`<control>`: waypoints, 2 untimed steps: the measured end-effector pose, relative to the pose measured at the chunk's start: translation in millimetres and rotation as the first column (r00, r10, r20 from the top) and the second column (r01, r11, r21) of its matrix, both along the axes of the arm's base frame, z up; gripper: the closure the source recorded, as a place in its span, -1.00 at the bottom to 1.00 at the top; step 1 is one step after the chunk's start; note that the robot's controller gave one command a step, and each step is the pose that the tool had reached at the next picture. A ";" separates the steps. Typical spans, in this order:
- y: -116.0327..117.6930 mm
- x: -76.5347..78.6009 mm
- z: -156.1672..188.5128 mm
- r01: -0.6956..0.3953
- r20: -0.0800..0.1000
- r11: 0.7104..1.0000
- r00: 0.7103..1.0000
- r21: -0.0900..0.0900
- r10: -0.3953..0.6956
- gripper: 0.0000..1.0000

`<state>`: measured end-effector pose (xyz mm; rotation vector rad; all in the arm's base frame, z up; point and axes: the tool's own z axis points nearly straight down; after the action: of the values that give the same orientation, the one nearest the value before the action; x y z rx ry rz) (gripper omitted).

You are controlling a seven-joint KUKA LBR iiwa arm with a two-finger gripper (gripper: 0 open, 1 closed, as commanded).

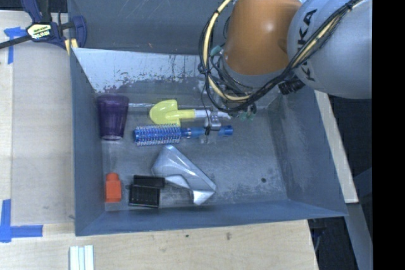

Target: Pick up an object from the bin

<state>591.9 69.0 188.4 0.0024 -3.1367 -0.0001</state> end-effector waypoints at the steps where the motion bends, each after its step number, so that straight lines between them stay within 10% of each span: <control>1: -0.2 1.4 5.0 0.001 0.008 1.000 1.000 0.001 -0.001 -1.00; 2: 5.8 3.4 -29.7 -0.046 0.015 0.999 0.999 0.000 0.046 -1.00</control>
Offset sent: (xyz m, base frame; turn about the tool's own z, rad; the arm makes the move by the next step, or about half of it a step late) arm -0.0002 0.0144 -0.0781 -0.1019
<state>595.3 74.8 158.7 0.0744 -3.1504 -0.0011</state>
